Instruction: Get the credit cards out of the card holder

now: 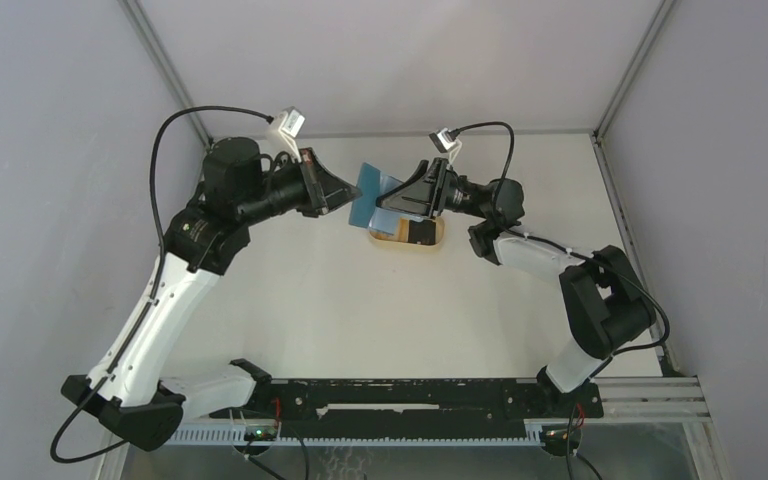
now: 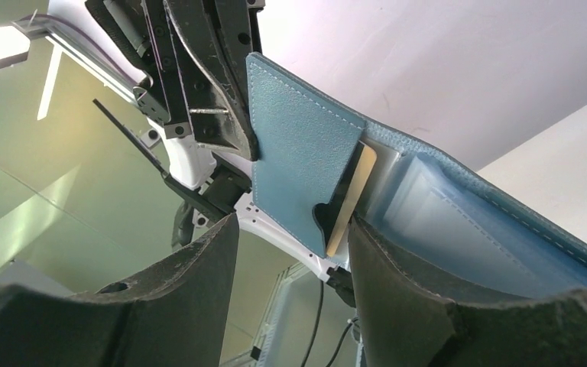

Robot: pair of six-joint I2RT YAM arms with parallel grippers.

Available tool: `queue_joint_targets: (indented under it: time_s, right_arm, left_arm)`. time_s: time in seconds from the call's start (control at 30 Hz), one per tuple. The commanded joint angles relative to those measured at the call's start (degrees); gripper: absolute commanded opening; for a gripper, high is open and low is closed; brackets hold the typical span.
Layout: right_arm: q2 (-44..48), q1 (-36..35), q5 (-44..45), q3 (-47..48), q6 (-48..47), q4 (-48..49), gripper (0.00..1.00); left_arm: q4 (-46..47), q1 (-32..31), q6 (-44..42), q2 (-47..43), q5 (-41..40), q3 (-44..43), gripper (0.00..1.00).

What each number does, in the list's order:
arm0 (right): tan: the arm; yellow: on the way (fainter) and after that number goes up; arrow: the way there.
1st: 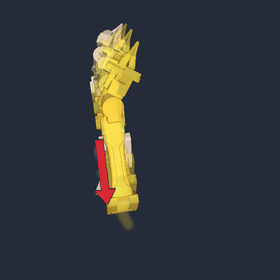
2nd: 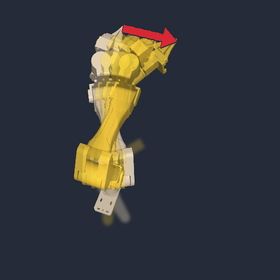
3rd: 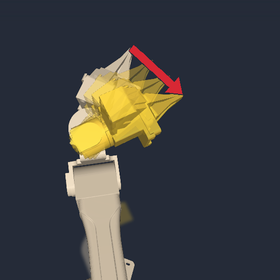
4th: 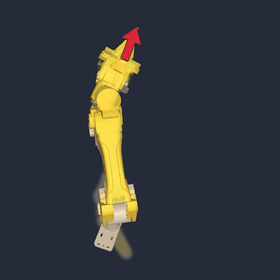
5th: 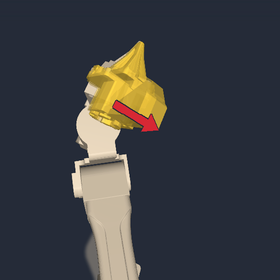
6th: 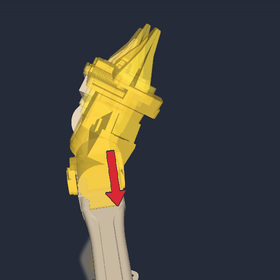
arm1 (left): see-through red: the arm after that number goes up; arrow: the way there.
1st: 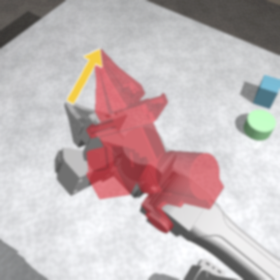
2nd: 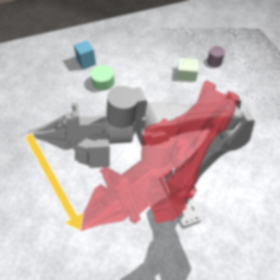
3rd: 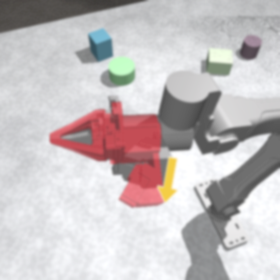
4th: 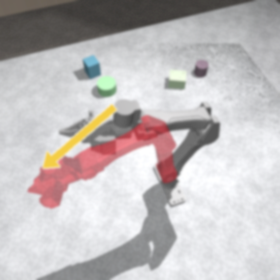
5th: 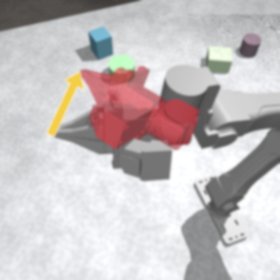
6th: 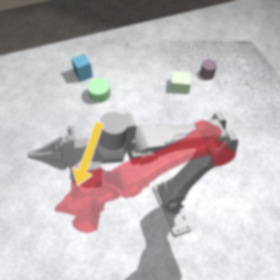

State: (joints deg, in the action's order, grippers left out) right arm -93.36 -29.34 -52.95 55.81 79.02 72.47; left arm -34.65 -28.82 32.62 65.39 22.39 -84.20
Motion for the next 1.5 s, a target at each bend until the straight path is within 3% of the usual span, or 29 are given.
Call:
queue_joint_targets:
  time_s: [0.0, 0.37, 0.6, 1.1, 1.2, 1.47]
  right_arm:
    - [0.8, -0.4, 1.8, 2.0, 3.1, 6.6, 0.63]
    - [1.3, -0.1, 1.6, 2.0, 5.4, 8.8, 0.59]
    - [1.8, -0.4, 2.0, 2.0, 5.7, 9.0, 0.39]
    - [1.1, -1.7, 2.8, 2.0, 2.9, 5.7, 0.38]
    - [1.1, -1.7, 2.8, 2.0, 3.0, 5.7, 0.31]
    - [0.5, -1.5, 2.3, 2.7, 3.6, 5.6, 0.0]
  left_arm:
    - [2.5, 0.3, 0.4, -1.5, 0.0, 2.0, 0.0]
    - [2.0, 1.9, 0.3, -2.6, -2.1, 4.6, 0.0]
    - [2.8, 2.8, 0.8, -3.5, -1.4, 5.8, 0.0]
    - [5.0, 2.9, 1.7, -3.6, 0.9, 6.8, 0.0]
    - [5.0, 3.0, 1.6, -3.8, 0.8, 7.1, 0.0]
    - [4.8, 4.3, 1.2, -4.4, 1.1, 7.8, 0.0]
